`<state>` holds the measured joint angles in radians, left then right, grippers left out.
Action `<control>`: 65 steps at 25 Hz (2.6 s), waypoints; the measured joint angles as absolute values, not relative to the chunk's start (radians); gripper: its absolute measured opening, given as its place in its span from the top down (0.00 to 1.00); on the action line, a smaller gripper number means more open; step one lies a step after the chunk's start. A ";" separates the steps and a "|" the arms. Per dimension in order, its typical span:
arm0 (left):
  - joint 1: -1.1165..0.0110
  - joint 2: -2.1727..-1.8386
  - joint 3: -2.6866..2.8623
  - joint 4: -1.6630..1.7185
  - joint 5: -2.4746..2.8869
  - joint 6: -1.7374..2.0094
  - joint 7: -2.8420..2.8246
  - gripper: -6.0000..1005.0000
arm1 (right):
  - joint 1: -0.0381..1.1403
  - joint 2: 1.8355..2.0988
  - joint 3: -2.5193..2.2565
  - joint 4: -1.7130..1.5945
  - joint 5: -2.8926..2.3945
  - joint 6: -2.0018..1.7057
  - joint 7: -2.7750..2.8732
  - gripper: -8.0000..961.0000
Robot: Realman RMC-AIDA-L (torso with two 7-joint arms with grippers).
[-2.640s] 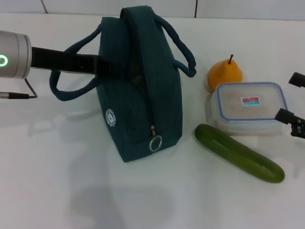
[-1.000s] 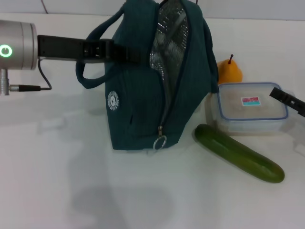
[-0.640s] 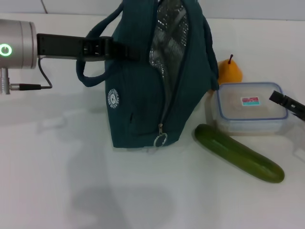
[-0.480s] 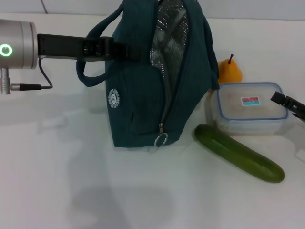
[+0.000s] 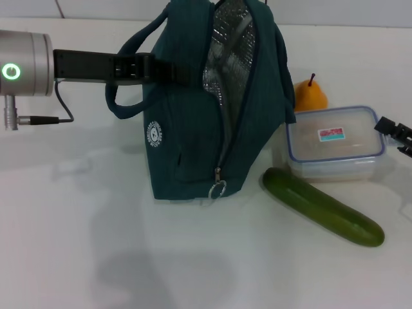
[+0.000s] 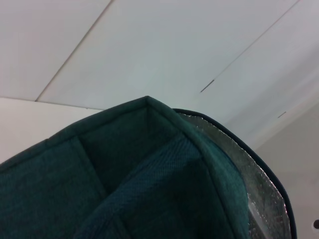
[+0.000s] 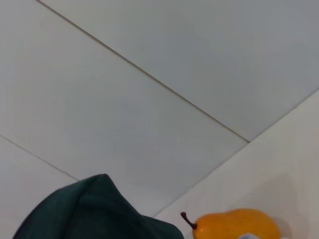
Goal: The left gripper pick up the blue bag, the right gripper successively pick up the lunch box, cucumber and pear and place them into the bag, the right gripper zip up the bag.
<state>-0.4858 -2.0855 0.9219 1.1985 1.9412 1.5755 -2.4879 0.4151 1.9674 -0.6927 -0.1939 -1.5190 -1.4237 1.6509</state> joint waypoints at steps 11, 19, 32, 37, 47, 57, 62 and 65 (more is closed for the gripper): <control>-0.491 -2.085 0.922 1.198 1.923 1.575 -2.484 0.95 | 0.449 1.974 -0.692 -0.194 -1.514 -1.431 1.674 0.24; -0.494 -2.083 0.920 1.198 1.917 1.574 -2.477 0.95 | 0.466 1.996 -0.697 -0.193 -1.514 -1.436 1.713 0.24; -0.505 -2.080 0.920 1.166 1.917 1.574 -2.446 0.95 | 0.483 2.017 -0.689 -0.155 -1.477 -1.399 1.743 0.32; -0.518 -2.073 0.920 1.150 1.917 1.574 -2.439 0.95 | 0.490 2.020 -0.689 -0.139 -1.464 -1.392 1.742 0.46; -0.525 -2.067 0.919 1.147 1.919 1.574 -2.433 0.95 | 0.500 2.022 -0.687 -0.107 -1.417 -1.382 1.742 0.65; -0.526 -2.053 0.884 1.143 1.918 1.574 -2.401 0.95 | 0.530 2.023 -0.700 -0.066 -1.392 -1.352 1.750 0.81; -0.542 -2.049 0.868 1.098 1.917 1.574 -2.378 0.95 | 0.533 2.024 -0.701 -0.065 -1.393 -1.348 1.751 0.81; -0.546 -2.048 0.867 1.082 1.916 1.574 -2.367 0.95 | 0.533 2.024 -0.702 -0.065 -1.393 -1.349 1.751 0.80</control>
<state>-0.5464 -2.0484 0.8666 1.0823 1.9157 1.5739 -2.3675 0.5335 2.0235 -0.7024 -0.0648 -1.3929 -1.3485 1.7511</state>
